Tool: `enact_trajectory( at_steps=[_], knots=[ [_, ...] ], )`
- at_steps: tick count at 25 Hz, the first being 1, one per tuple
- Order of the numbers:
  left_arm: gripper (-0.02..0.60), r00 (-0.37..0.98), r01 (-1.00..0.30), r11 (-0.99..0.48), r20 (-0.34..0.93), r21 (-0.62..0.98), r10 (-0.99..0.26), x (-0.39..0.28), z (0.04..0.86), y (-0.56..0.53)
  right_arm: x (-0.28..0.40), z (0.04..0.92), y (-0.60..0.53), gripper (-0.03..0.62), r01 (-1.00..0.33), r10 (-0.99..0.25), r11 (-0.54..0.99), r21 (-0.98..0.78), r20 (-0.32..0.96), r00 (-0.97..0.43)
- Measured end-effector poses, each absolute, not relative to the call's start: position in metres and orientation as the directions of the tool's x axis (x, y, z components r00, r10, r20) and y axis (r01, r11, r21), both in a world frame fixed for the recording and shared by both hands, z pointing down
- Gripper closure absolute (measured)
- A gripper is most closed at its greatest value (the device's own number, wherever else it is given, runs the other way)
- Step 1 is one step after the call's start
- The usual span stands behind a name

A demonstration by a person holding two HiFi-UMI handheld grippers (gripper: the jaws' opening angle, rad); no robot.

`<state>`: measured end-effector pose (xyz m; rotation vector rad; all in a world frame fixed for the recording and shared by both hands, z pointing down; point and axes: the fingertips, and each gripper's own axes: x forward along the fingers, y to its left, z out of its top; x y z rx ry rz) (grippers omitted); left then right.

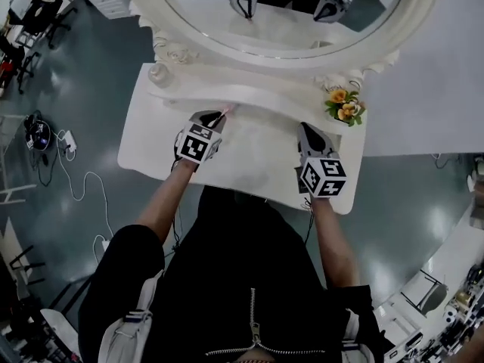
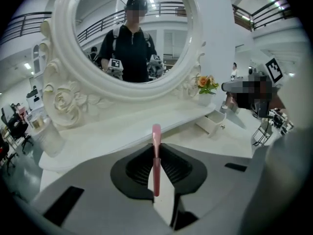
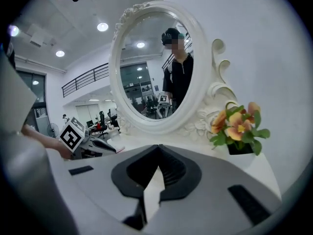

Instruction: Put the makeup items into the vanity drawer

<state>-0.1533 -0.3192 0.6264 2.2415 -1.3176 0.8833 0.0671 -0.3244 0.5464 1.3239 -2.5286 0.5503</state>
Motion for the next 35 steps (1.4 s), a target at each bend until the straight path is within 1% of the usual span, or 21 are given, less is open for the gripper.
enact_trajectory(
  at_steps=[4, 10, 18, 23, 26, 31, 35],
  knots=[
    [0.522, 0.447, -0.797, -0.604, 0.682, 0.009, -0.579, -0.094, 0.623, -0.328, 0.117, 0.547, -0.307, 0.588, -0.880, -0.797, 0.422, -0.216, 0.374, -0.474],
    [0.522, 0.550, -0.674, -0.738, 0.668, 0.002, -0.501, -0.009, 0.616, -0.336, 0.188, 0.550, -0.278, 0.588, -0.938, -0.861, 0.274, -0.215, 0.380, -0.339],
    [0.522, 0.640, -0.479, -0.878, 0.684, -0.003, -0.351, 0.090, 0.621, -0.326, 0.251, 0.555, -0.240, 0.588, -0.967, -0.895, 0.131, -0.220, 0.394, -0.211],
    [0.522, 0.640, -0.353, -0.935, 0.718, -0.041, -0.273, 0.140, 0.634, -0.321, 0.274, 0.562, -0.224, 0.588, -0.970, -0.898, 0.072, -0.230, 0.409, -0.164],
    [0.522, 0.628, -0.299, -0.953, 0.742, -0.045, -0.232, 0.164, 0.642, -0.318, 0.284, 0.565, -0.217, 0.588, -0.971, -0.897, 0.047, -0.236, 0.417, -0.145],
    [0.522, 0.591, -0.256, -0.965, 0.782, -0.050, -0.197, 0.189, 0.659, -0.319, 0.298, 0.568, -0.210, 0.588, -0.971, -0.897, 0.025, -0.238, 0.424, -0.127],
    [0.520, 0.559, -0.257, -0.965, 0.806, -0.058, -0.197, 0.195, 0.671, -0.323, 0.304, 0.569, -0.209, 0.588, -0.972, -0.895, 0.024, -0.234, 0.428, -0.126]
  ],
)
